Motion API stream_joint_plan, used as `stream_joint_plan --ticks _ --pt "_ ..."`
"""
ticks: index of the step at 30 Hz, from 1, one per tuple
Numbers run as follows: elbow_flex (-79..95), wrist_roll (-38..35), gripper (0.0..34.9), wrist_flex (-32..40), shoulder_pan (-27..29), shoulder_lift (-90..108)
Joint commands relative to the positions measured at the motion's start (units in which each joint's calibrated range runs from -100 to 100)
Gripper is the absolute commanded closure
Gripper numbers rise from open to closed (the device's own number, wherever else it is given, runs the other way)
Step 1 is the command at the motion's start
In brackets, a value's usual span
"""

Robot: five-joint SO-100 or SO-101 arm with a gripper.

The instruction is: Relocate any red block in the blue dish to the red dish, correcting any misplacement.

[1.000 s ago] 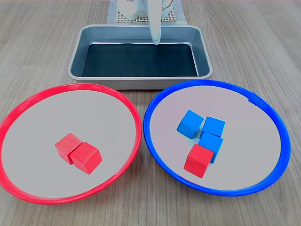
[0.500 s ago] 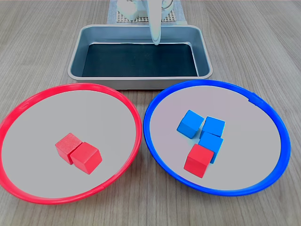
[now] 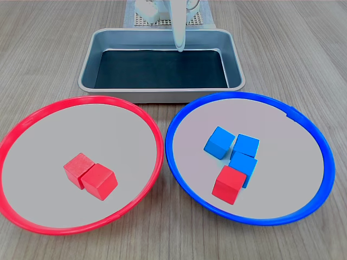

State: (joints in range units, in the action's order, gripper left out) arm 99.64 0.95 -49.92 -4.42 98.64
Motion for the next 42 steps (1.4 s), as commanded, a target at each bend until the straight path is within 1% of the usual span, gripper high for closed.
stream_joint_plan --ticks 1,22,24,25,38,42 --pt "-0.27 -0.05 34.6 0.1 0.52 0.26" --pt "-0.27 -0.05 34.6 0.1 0.52 0.26" --pt "-0.27 -0.1 34.0 0.1 0.52 0.26" --pt "-0.27 -0.1 34.6 0.1 0.52 0.26" --pt "-0.27 -0.05 34.6 0.1 0.9 0.26" --pt "-0.37 -2.93 34.6 1.59 1.84 -0.77"
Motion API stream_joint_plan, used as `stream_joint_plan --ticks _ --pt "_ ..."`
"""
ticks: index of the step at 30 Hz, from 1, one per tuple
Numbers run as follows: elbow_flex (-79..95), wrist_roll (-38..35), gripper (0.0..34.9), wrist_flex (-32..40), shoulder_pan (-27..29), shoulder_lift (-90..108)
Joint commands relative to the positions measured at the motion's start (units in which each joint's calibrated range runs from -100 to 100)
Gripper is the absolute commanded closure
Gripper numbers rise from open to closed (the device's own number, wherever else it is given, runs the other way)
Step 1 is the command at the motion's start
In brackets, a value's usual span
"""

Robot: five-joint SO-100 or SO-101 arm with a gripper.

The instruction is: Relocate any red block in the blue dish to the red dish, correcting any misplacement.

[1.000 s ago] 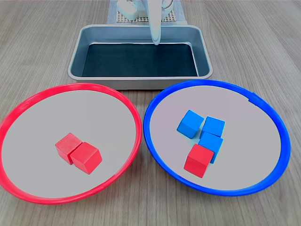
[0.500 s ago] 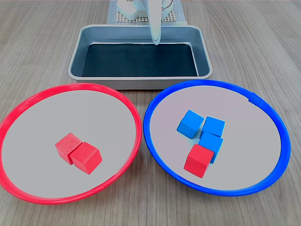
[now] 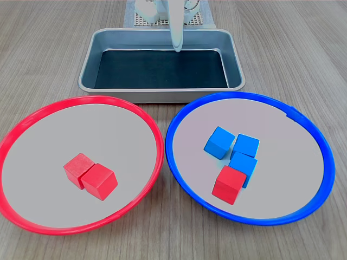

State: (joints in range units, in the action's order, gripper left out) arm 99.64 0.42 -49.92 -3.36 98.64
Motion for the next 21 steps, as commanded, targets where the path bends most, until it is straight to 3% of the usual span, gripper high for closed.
stream_joint_plan --ticks 1,8,21 --pt "-1.0 -3.66 34.6 2.09 1.25 -1.71" --pt "-18.66 -12.75 34.6 1.59 2.19 -19.87" --pt "-72.46 -33.11 34.7 -2.62 -2.14 -73.69"
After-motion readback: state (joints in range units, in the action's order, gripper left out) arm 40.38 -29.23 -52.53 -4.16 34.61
